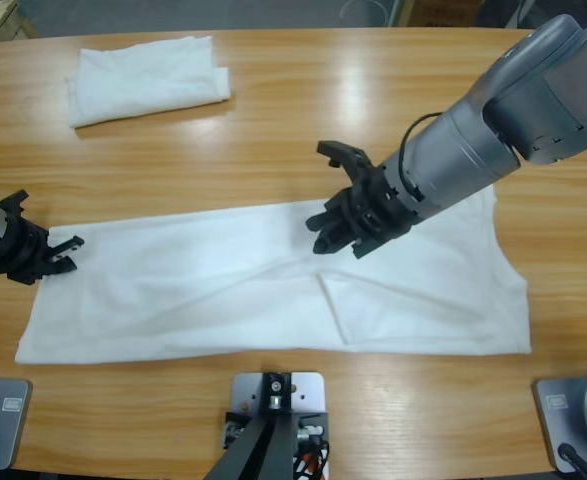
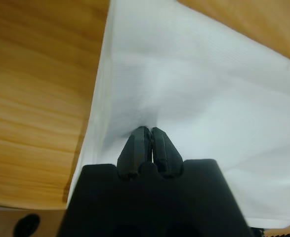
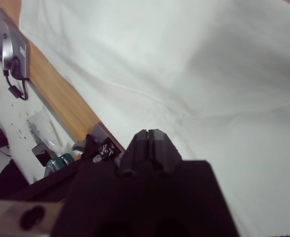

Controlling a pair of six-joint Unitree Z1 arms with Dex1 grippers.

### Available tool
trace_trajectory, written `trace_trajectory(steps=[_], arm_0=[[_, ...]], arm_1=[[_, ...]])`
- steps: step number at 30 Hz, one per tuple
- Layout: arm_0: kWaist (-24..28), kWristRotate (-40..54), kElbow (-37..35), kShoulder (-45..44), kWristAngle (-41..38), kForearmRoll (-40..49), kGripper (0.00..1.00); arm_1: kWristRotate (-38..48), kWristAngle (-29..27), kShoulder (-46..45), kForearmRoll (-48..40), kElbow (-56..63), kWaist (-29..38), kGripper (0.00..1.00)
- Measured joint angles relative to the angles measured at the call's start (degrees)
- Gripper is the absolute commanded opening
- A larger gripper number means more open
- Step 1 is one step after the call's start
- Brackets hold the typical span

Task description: Fold clothes

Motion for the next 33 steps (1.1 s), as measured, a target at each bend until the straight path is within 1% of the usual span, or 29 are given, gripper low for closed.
trace_trajectory(steps=[7,17,22,26,30,33], arm_0=[[0.8,1.3,-0.5,0.1,0.1,0.0,0.0],[0.8,2.0,-0.5,0.0,0.1,0.1,0.0],[0.8,2.0,-0.5,0.0,0.1,0.1,0.0],[0.8,2.1,-0.5,0.0,0.1,0.1,0.0],[1.3,2.2,-0.5,0.0,0.1,0.1,0.0],[1.4,2.4,-0.5,0.0,0.1,0.1,0.0]], arm_1=[[1.2,0.0,3.4,-2.4,-0.4,1.6,0.0],[1.3,-1.1,8.7,-2.9,-8.9,2.2,0.0],[1.3,-1.1,11.7,-3.3,-9.4,2.8,0.0],[1.3,-1.1,12.4,-4.4,-8.3,4.0,0.0],[1.7,-1.1,12.3,-4.5,-6.6,7.1,0.0],[3.9,-1.1,12.3,-7.1,-3.7,11.0,0.0]])
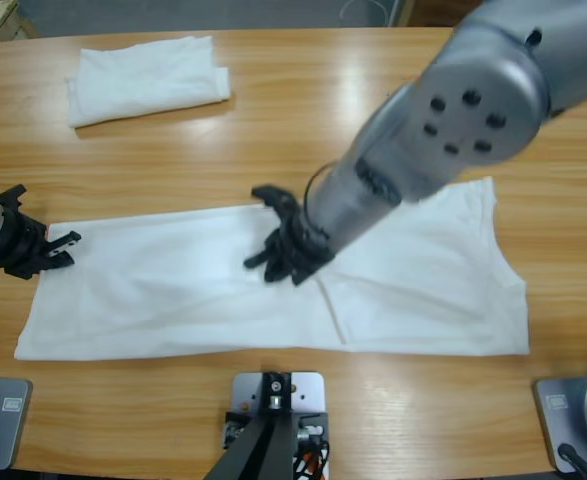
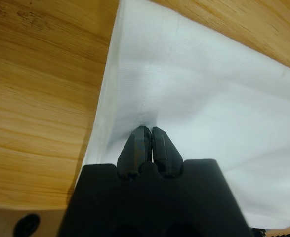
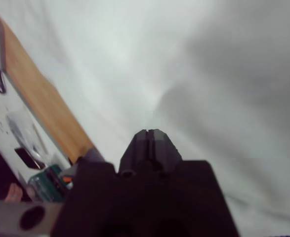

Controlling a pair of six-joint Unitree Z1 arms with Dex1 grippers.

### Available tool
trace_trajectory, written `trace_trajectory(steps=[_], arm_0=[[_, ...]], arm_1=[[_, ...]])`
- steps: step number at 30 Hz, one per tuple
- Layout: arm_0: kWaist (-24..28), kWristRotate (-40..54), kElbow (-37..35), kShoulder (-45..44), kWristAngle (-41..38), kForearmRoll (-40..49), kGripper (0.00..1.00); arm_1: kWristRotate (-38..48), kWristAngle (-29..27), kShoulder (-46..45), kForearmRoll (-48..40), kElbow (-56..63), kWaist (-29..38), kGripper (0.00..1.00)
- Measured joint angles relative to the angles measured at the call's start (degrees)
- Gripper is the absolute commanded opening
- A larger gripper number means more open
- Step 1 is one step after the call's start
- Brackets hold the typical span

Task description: Fold clothes

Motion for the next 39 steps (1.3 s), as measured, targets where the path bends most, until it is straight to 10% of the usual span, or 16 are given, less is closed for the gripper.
trace_trajectory(steps=[19,21,22,23,29,39], arm_0=[[0.2,4.1,-7.9,-8.8,-1.1,11.5,0.0],[0.2,4.2,-7.8,-9.7,-1.1,13.5,0.228],[0.3,4.2,-7.5,-9.8,-1.1,14.0,0.571],[0.4,4.2,-7.0,-9.8,-1.1,14.3,0.742],[4.9,5.5,-6.6,-8.6,-0.5,13.1,0.949],[8.5,17.3,-5.4,-1.4,-1.0,8.0,1.0]], arm_1=[[2.8,-2.8,-9.8,2.9,2.5,3.8,0.0],[2.8,-2.9,-10.0,2.9,2.4,3.8,0.0],[2.8,-3.0,-10.2,2.9,2.4,3.8,0.073],[2.8,-3.1,-10.4,2.9,2.4,3.8,0.346],[2.8,-3.6,-10.8,3.1,2.4,3.8,0.989],[4.4,-13.6,-14.3,15.2,2.0,3.9,1.0]])
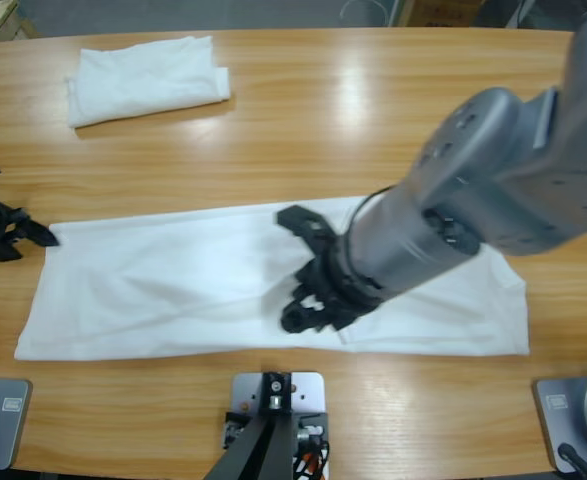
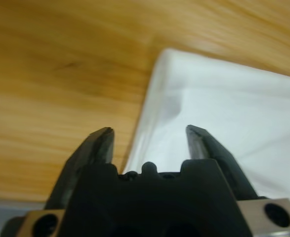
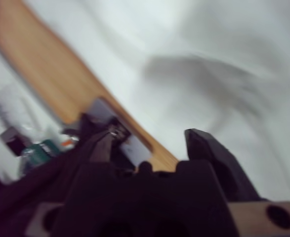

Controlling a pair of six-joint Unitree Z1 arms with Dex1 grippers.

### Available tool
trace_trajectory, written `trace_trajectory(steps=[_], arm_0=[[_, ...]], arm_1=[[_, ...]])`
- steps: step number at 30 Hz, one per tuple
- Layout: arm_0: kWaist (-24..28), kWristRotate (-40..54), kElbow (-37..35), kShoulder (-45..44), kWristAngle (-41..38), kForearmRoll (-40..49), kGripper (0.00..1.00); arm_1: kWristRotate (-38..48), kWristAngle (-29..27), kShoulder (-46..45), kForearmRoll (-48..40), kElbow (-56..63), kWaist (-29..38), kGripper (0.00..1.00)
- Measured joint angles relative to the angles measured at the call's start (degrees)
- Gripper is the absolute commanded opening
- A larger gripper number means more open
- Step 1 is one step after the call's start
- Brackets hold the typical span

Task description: Fold clothes

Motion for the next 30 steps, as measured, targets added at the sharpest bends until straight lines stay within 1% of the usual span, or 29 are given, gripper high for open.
trace_trajectory(steps=[1,2,4,6,7,8,9,10,11,12,15,16,18,19,21,22,24,25,26,30], arm_0=[[0.1,1.6,0.1,0.0,-1.8,-0.3,1.0],[0.1,3.0,0.2,0.0,-3.8,-0.4,1.0],[0.2,5.4,0.3,0.0,-7.1,-0.6,1.0],[0.4,6.8,0.3,0.0,-8.7,-0.7,0.993],[0.6,7.0,0.3,0.0,-9.2,-0.7,0.99],[0.7,7.2,0.3,0.0,-9.4,-0.7,0.987],[0.8,7.2,0.3,0.0,-9.5,-0.7,0.987],[0.8,7.4,0.3,-0.1,-9.7,-0.7,0.987],[0.8,7.7,0.4,-0.4,-10.2,-0.7,0.987],[0.5,8.1,0.4,-1.0,-10.8,-0.7,0.987],[-0.2,8.8,0.4,-2.8,-11.5,-0.7,0.976],[-0.2,8.9,0.4,-3.2,-11.7,-0.7,0.923],[-0.3,9.0,0.4,-3.6,-11.8,-0.7,0.623],[-0.3,9.0,0.4,-3.6,-11.9,-0.7,0.414],[-0.3,8.9,0.6,-3.6,-12.0,-0.8,0.056],[-0.3,8.5,1.0,-3.6,-12.1,-1.1,0.0],[-0.4,7.1,2.3,-3.6,-12.5,-3.2,0.014],[-0.5,6.8,2.7,-3.6,-12.6,-4.1,0.171],[-0.7,6.7,2.9,-3.6,-12.6,-4.7,0.227],[-1.6,6.6,3.0,-3.2,-12.6,-5.7,0.224]], arm_1=[[0.7,-2.4,-1.5,2.3,0.0,0.0,1.0],[1.5,-4.4,-2.8,4.1,0.0,0.0,0.976],[3.0,-6.6,-4.5,5.6,0.3,0.0,0.819],[3.8,-8.9,-5.3,6.2,1.0,-0.5,0.804],[3.8,-10.0,-5.9,6.5,1.3,-1.4,0.744],[3.2,-10.8,-7.1,6.7,1.7,-3.4,0.716],[2.3,-11.1,-8.2,6.8,1.9,-5.8,0.628],[1.0,-11.1,-9.3,6.9,2.1,-8.7,0.446],[0.1,-10.9,-9.9,6.9,2.1,-10.8,0.065],[-0.5,-10.5,-10.0,6.9,2.1,-12.3,0.0],[-1.2,-8.0,-9.1,5.8,2.0,-13.2,0.0],[-1.3,-7.1,-8.4,5.0,2.0,-13.1,0.0],[-1.4,-4.7,-6.8,2.7,1.9,-12.6,0.0],[-1.5,-3.4,-6.0,1.7,1.9,-12.4,0.0],[-2.0,-1.2,-4.1,-0.5,1.8,-12.1,0.0],[-2.2,-0.1,-2.8,-1.7,1.8,-11.8,0.0],[-2.3,1.4,-0.2,-3.5,1.5,-11.3,0.0],[-2.4,2.2,1.3,-4.1,0.8,-10.9,0.0],[-2.4,2.6,2.8,-4.5,-0.1,-10.4,0.0],[-2.4,3.1,7.1,-5.6,-3.2,-8.2,0.0]])
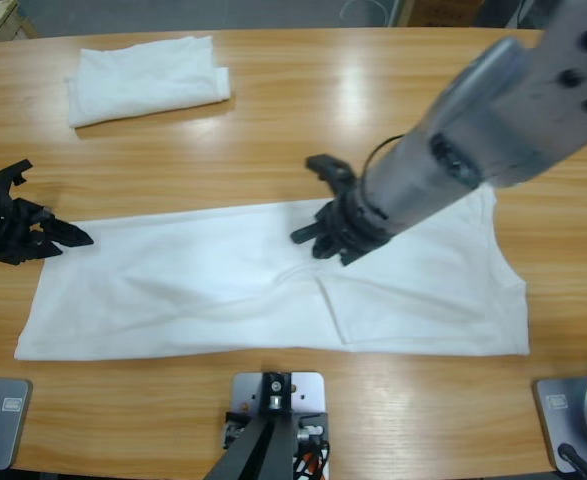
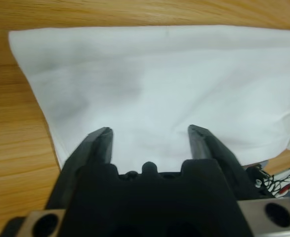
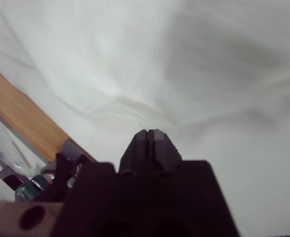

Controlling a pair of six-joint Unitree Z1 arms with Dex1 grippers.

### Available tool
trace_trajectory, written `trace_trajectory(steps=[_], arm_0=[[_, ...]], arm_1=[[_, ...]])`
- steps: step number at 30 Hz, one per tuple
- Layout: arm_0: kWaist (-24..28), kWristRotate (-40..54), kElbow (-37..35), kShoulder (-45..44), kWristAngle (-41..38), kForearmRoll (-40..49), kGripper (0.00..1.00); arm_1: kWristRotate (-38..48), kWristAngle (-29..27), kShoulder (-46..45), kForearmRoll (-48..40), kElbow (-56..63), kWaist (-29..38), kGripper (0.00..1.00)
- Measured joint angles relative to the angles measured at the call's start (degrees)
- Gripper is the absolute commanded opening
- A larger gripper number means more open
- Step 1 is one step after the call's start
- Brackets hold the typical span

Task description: Fold clothes

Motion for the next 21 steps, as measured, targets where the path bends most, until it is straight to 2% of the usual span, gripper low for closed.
trace_trajectory(steps=[21], arm_0=[[-0.1,0.0,1.9,7.7,1.2,-7.3,0.223]], arm_1=[[2.9,0.0,4.3,0.1,1.1,4.8,0.0]])
